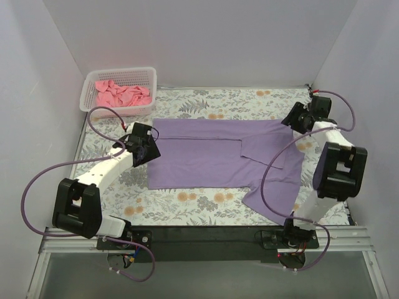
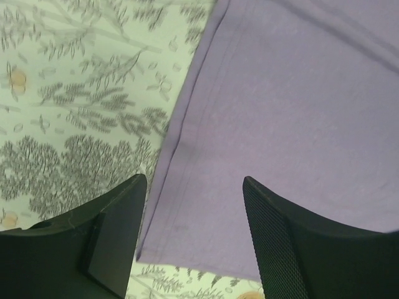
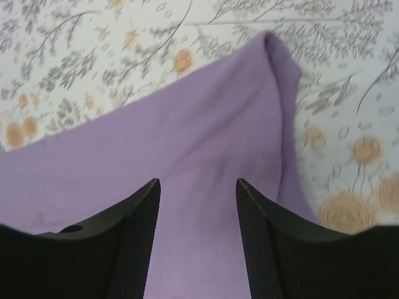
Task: Fold and stack the t-shirts
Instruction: Fold the tshirt
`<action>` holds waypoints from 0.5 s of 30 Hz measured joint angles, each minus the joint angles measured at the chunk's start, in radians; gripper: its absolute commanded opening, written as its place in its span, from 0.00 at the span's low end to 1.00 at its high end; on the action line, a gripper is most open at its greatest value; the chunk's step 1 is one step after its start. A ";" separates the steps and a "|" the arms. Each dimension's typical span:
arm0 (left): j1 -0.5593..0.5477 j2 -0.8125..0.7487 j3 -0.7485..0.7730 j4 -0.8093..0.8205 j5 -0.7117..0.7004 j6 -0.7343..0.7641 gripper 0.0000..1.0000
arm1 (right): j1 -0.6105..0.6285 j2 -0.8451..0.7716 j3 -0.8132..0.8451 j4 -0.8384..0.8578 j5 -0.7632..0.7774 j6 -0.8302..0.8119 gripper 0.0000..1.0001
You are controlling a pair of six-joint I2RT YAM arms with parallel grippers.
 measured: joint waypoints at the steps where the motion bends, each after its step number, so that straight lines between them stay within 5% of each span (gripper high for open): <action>1: 0.000 0.000 -0.010 -0.019 0.006 -0.008 0.60 | 0.017 -0.069 -0.032 -0.032 0.014 -0.008 0.59; 7: 0.000 -0.034 -0.069 -0.159 0.023 -0.038 0.54 | 0.167 -0.395 -0.196 -0.169 0.064 -0.025 0.61; 15: -0.008 -0.035 -0.067 -0.209 0.051 -0.070 0.44 | 0.398 -0.598 -0.364 -0.344 0.093 -0.042 0.61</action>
